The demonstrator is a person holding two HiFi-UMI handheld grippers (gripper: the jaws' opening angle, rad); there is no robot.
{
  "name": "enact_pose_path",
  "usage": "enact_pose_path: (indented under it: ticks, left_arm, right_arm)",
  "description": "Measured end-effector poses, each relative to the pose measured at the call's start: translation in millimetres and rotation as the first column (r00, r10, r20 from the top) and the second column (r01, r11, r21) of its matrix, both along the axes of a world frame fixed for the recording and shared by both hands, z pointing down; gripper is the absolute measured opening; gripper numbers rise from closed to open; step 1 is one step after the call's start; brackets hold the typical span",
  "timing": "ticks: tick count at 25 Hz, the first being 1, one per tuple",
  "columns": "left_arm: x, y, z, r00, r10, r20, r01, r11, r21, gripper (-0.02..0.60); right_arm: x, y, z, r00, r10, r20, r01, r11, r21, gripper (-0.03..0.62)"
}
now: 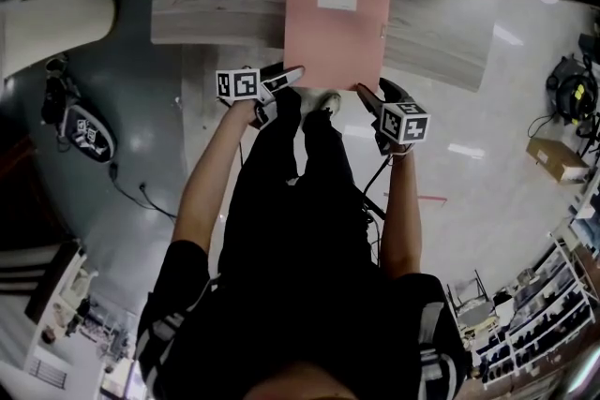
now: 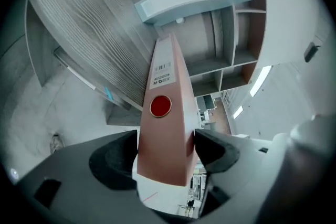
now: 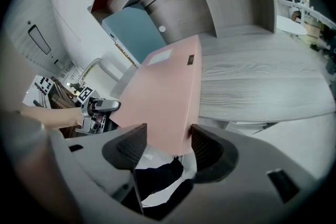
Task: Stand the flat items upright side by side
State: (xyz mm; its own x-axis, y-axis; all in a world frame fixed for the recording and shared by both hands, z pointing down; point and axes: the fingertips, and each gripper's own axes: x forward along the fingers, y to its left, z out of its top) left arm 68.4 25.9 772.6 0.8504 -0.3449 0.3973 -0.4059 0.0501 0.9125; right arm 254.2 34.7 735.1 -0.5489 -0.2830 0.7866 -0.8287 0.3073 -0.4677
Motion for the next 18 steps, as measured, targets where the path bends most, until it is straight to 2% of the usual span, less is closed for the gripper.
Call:
enact_pose_path:
  ticks: [4, 8, 13, 18]
  left_arm:
    - [4.9, -1.9, 0.8, 0.998, 0.059, -0.013, -0.059, 0.998, 0.002, 0.334]
    - [4.8, -4.6, -7.8, 0.997, 0.061, 0.035, -0.063, 0.997, 0.043, 0.333]
    - [-3.1, -15.2, -39.7, 0.986, -0.018, 0.164, -0.012, 0.984, 0.18, 0.319]
    - [-5.3, -24.5, -84.8, 0.943, -0.065, 0.325, -0.034, 0.956, 0.29, 0.313]
  right_arm:
    - [0.7, -2.7, 2.1, 1.0, 0.001, -0.003, -0.001, 1.0, -0.002, 0.282]
    - [3.1, -3.3, -0.3, 1.0, 0.004, 0.014, -0.004, 1.0, -0.007, 0.284]
    - [0.7, -2.9, -5.6, 0.999, 0.019, 0.043, -0.019, 1.0, -0.003, 0.285]
    - [-4.0, -1.6, -14.7, 0.999, -0.015, 0.047, 0.015, 1.0, 0.012, 0.296]
